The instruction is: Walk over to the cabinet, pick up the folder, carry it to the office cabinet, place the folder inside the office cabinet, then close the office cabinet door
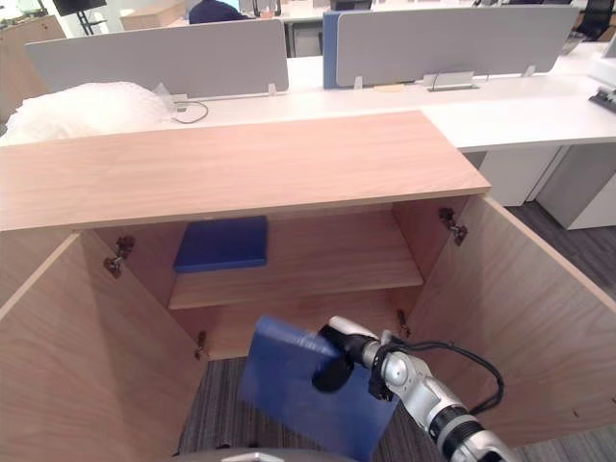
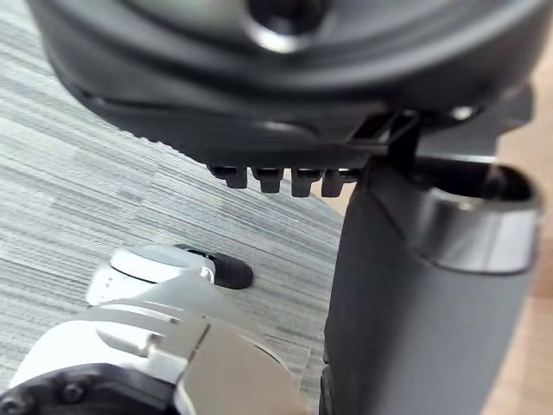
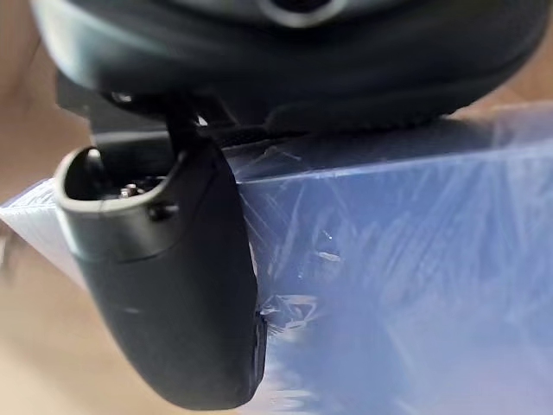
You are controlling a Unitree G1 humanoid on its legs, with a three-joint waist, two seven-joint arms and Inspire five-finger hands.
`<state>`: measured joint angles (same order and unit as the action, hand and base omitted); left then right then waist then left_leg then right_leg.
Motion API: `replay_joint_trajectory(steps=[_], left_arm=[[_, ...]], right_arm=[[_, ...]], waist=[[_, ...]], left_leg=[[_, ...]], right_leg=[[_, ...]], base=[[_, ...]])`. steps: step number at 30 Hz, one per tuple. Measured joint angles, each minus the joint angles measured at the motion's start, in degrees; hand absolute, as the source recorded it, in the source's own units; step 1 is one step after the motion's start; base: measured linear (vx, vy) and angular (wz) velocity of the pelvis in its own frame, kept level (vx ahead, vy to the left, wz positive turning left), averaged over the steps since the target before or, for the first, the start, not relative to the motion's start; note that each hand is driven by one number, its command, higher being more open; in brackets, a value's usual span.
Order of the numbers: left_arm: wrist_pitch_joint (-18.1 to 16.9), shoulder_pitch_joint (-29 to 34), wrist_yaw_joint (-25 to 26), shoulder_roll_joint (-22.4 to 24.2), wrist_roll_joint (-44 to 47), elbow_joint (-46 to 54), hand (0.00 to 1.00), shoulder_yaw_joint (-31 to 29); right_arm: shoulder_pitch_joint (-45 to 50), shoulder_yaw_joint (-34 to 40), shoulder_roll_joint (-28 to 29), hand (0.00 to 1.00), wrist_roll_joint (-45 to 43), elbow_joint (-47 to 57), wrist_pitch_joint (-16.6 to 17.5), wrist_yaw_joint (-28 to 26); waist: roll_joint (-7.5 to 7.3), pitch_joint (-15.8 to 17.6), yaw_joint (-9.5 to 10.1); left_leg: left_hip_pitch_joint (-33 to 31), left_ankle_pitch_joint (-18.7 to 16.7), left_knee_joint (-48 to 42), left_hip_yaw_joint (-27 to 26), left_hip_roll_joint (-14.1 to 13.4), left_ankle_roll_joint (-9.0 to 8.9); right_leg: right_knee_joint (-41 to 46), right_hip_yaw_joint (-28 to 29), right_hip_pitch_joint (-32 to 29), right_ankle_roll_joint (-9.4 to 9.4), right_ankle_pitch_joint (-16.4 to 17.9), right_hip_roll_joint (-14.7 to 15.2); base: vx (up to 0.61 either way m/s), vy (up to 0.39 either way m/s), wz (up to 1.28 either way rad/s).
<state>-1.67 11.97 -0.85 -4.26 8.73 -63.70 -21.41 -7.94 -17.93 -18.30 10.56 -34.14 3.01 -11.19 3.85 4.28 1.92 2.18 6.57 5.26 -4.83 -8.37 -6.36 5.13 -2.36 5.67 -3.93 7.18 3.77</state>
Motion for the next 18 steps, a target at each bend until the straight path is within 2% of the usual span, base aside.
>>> replay_joint_trajectory(steps=[3,4,6,11,13,16,18], left_arm=[[1.1,0.0,0.6,0.6,0.9,0.0,1.0,-1.7],[1.1,0.1,0.8,0.7,0.9,0.0,1.0,-2.1],[2.0,0.0,2.0,1.0,2.1,0.6,1.0,-2.2],[2.2,-0.3,3.4,2.0,5.5,1.9,1.0,-2.2],[2.2,-0.3,4.4,3.7,7.2,3.1,1.0,-2.3],[2.2,-0.2,5.6,5.6,8.8,5.2,1.0,-2.3],[2.0,-1.6,5.7,5.9,9.4,6.6,1.0,-2.3]], right_arm=[[-1.4,16.0,7.4,0.0,-17.4,-5.9,-2.0,10.4],[-2.2,17.6,7.8,0.0,-20.0,-7.3,-2.1,11.9],[-4.5,21.8,8.2,0.0,-32.0,-11.0,-2.6,17.4],[-6.5,28.1,9.4,0.0,-59.5,-15.3,-0.9,20.5],[-7.4,29.8,11.2,0.0,-72.3,-15.2,2.8,20.4],[-10.9,32.8,13.8,0.0,-81.7,-14.3,5.9,20.5],[-14.8,33.0,15.0,0.0,-83.5,-12.0,7.3,20.5]], waist=[[0.66,0.1,0.61],[0.66,0.1,0.71],[0.62,0.3,1.0],[1.11,1.6,1.2],[2.22,2.9,1.66],[3.1,4.3,2.99],[2.75,7.3,3.5]], left_leg=[[-1.1,-0.1,-0.2,0.6,0.2,-0.11],[-1.2,-0.1,-0.2,0.7,0.3,-0.15],[-1.4,-0.2,-0.3,1.1,0.5,-0.13],[-2.2,0.0,-0.3,3.5,1.3,0.11],[-2.7,0.4,-0.3,4.2,2.0,0.54],[-4.8,0.8,-0.8,4.5,2.9,0.79],[-8.4,0.4,-4.5,5.1,3.7,0.76]], right_leg=[[-0.3,-0.7,-0.6,-0.03,0.0,0.2],[-0.3,-0.8,-0.5,-0.04,0.0,0.2],[-0.5,-1.3,-0.4,-0.07,0.0,0.4],[-0.4,-4.0,0.4,-0.32,0.4,0.9],[0.9,-5.2,0.0,-0.81,1.3,1.8],[7.6,-5.4,-4.6,-1.16,4.5,3.5],[13.7,-5.5,-8.9,-1.2,6.7,4.9]], base=[[0.05,0.006,0.1],[0.09,0.006,0.08],[0.06,0.005,0.1],[0.02,0.006,0.26],[-0.02,0.027,0.24],[-0.06,0.033,0.13],[-0.13,0.008,0.21]])
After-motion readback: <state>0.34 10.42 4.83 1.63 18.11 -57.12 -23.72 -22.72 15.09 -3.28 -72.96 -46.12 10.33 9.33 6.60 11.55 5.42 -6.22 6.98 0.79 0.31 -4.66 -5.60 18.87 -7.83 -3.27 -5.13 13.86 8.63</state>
